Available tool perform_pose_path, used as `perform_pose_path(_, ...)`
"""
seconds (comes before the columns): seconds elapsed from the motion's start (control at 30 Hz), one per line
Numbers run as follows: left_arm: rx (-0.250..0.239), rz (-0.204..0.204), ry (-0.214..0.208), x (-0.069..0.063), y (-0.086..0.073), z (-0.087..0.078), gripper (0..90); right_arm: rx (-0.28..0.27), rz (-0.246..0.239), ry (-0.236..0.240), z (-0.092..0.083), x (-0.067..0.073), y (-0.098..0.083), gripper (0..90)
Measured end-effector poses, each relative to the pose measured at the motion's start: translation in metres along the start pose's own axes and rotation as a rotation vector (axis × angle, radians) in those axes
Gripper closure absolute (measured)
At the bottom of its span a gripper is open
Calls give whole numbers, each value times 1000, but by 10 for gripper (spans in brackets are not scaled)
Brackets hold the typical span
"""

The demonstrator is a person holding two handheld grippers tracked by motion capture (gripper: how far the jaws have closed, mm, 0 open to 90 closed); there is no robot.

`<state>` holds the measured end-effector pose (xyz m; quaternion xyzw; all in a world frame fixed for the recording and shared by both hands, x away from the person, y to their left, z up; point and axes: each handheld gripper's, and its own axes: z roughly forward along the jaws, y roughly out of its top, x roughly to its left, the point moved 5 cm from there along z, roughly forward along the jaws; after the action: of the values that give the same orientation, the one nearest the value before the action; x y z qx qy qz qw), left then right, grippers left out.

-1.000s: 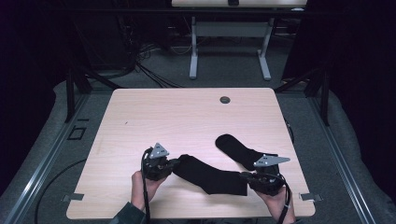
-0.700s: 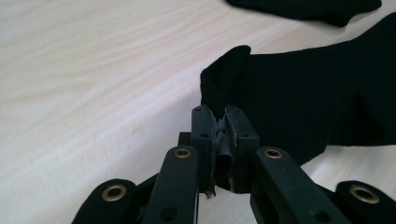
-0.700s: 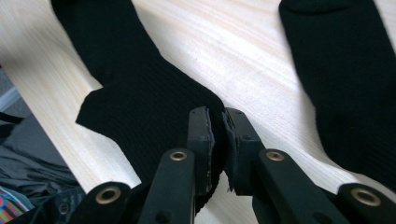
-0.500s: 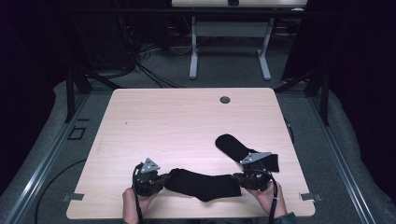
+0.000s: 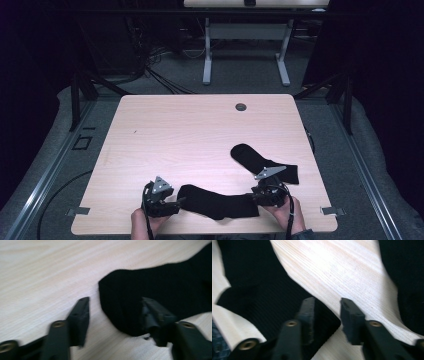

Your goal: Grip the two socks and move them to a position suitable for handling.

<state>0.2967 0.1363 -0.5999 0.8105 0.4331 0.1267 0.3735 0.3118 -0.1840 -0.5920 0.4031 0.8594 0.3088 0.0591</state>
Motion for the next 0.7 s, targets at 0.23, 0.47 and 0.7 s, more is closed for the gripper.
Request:
perform_pose_path(0.23, -67, -47, 56, 28, 1, -24, 157, -88, 62, 19, -28, -9, -2, 257)
perform_pose_path(0.47, -46, -78, 196, 70, -19, -27, 78, -147, 134, -27, -50, -31, -4, 149)
perform_pose_path(0.7, -21, -119, 259, 90, -33, -20, 1, -158, 170, -85, -61, -49, 0, 50)
